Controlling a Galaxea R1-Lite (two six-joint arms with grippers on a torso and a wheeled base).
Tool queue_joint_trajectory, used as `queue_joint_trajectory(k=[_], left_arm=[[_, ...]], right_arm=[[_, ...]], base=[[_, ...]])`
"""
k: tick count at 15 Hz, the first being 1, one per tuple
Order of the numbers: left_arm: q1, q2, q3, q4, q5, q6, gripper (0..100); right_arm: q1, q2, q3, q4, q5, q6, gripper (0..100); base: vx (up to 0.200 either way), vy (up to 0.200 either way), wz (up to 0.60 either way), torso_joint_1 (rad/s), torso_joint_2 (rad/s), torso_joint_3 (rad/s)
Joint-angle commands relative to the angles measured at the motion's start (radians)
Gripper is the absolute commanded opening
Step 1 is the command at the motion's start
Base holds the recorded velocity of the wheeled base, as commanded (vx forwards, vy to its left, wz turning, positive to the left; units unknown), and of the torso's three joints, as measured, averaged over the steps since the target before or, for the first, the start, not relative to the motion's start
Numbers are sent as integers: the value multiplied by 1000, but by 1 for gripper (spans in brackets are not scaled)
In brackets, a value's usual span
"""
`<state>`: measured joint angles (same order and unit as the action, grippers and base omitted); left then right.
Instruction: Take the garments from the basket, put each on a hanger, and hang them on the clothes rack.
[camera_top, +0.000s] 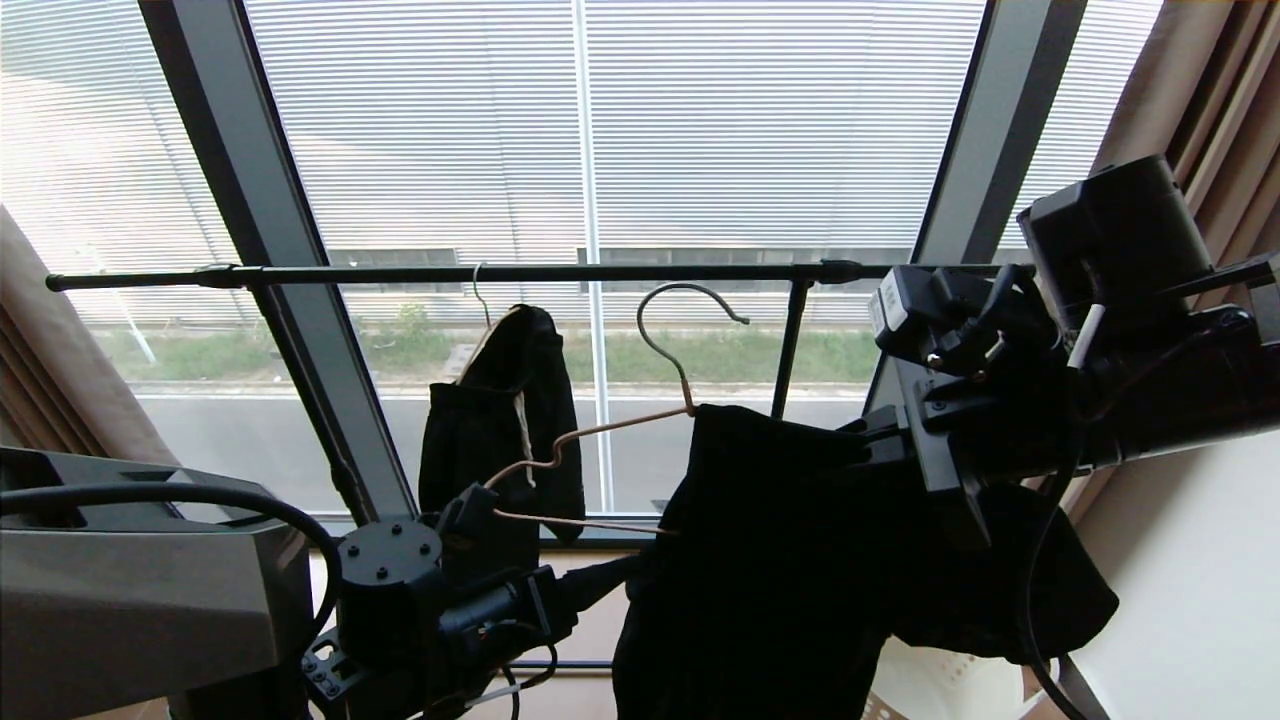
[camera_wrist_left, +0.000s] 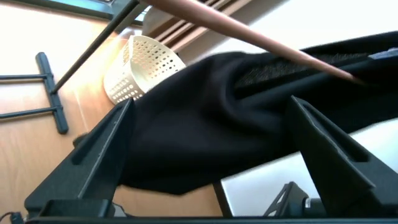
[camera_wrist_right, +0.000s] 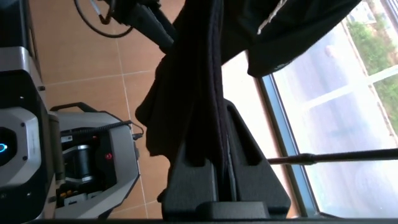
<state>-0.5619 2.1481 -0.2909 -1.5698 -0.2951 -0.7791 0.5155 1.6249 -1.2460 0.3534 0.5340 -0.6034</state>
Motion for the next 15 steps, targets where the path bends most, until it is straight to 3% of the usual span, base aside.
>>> queue_joint_trajectory(k=[1, 11, 12, 15], left_arm=[[-6, 13, -8, -1, 1, 1, 100], [-52, 67, -8, -1, 19, 63, 100], [-53, 72, -8, -1, 27, 63, 0], [-55, 69, -8, -1, 28, 63, 0]], right_arm=[[11, 0, 2, -1, 1, -1, 0], [44, -2, 10, -8, 44, 2, 0], [49, -2, 10, -7, 44, 2, 0], [43, -5, 23, -7, 44, 2, 0]], base=[[0, 0, 0, 0, 0, 0], [0, 0, 0, 0, 0, 0], [0, 0, 0, 0, 0, 0], [0, 0, 0, 0, 0, 0]])
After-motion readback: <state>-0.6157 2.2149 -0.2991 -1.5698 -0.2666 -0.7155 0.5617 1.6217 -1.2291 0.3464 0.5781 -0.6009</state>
